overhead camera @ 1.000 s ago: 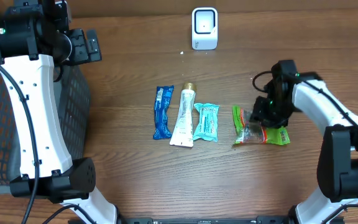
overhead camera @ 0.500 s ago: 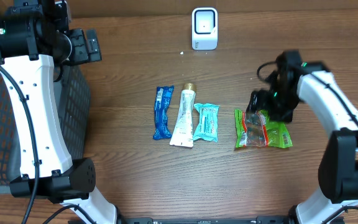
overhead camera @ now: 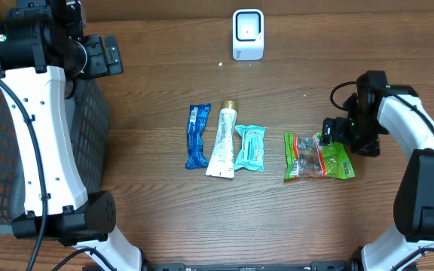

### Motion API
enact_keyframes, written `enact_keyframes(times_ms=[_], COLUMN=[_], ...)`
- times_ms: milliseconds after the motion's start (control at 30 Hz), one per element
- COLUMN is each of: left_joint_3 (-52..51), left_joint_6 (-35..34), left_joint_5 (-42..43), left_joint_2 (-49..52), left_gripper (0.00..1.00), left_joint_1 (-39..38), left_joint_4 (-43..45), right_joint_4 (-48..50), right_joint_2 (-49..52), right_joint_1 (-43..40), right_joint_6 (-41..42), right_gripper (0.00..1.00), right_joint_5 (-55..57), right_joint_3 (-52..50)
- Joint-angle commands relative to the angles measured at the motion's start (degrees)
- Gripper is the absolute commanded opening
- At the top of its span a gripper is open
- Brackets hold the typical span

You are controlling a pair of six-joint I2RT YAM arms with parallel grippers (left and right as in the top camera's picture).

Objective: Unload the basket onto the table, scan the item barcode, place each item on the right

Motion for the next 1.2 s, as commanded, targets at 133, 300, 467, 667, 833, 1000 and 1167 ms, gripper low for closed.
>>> enact_keyframes(times_ms=[133,300,467,667,833,1000,1167], left_joint_3=[1.0,1.0,1.0,1.0,1.0,1.0,1.0], left_joint_6=[-0.7,-0.7,-0.7,-0.7,-0.7,-0.7,-0.7], left_joint_5=[0.4,0.4,0.4,0.4,0.4,0.4,0.4], left_joint_2=[-1.7,-1.7,-1.7,-1.7,-1.7,-1.7,-1.7], left_gripper=[1.00,1.00,1.00,1.00,1.00,1.00,1.00], left_joint_1=[-0.2,-0.2,-0.2,-0.2,-0.2,-0.2,-0.2], left_joint_4=[0.1,0.1,0.1,0.1,0.1,0.1,0.1], right_joint_4=[7.8,13.0,17.5,19.8,7.9,-5.5,-7.3], right_joint_2=[0.3,0.3,0.3,0.2,-1.7,-5.1,-6.1], right_joint_1=[0.4,0.4,0.5,0.3,-2.4,-3.2,-3.2], right_joint_6=[-3.9,-3.5,-2.8,-2.0,-11.0,-14.3,-14.2], right_gripper=[0.95,0.60,0.24,0.04,0.04,0.04,0.04], right_joint_5=[-14.2,-17.4,-20.1,-32.5,-46.5,-47.6,-61.4], right_joint_3=[-9.0,-15.0,-18.6,-18.0,-8.5,2.6,8.2])
